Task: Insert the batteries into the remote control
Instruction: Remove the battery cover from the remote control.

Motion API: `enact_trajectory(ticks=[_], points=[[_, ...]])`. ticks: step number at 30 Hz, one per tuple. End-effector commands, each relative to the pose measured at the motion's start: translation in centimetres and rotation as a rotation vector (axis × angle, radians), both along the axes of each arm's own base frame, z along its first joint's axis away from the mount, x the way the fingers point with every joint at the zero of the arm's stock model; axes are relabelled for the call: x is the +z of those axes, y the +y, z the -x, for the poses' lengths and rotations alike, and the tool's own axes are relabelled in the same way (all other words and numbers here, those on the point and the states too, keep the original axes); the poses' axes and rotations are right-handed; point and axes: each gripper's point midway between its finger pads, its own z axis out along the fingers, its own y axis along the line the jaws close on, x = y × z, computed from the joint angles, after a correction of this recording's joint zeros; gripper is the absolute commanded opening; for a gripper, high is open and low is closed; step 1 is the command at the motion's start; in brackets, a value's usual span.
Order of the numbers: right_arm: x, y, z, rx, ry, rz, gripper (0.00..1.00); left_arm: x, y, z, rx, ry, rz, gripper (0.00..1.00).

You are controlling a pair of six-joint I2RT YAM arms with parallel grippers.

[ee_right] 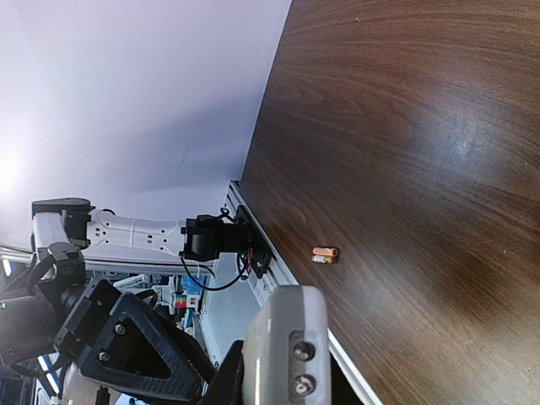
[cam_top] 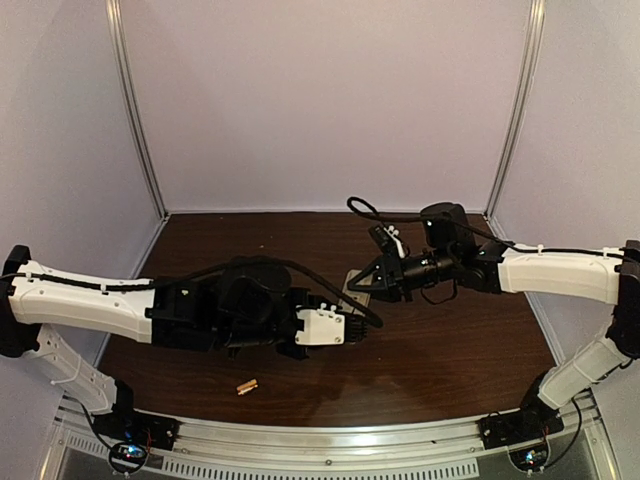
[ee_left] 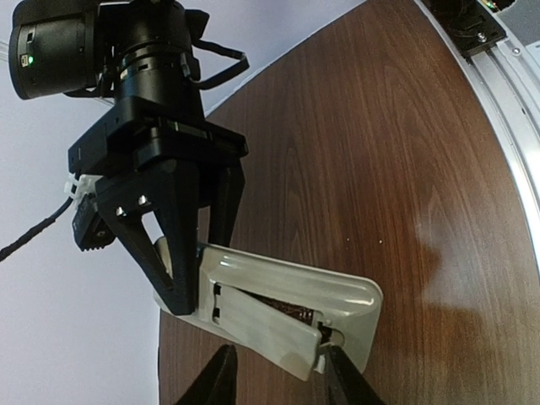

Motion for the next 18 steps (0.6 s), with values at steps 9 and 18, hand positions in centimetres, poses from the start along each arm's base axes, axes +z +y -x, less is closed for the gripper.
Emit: enact_trajectory(ticks=[9, 18], points=[[0.7, -0.9, -0.8, -0.049, -0.004, -0.068, 0.00, -1.6, 0.2, -1.3, 0.071, -0.013, -0.008, 0.50], [-2.8, -4.5, -4.6, -0.198, -0.018, -0.002, 0.00, -3.4, 2.0, -3.4, 0.201, 0.155, 0.051, 0.57]])
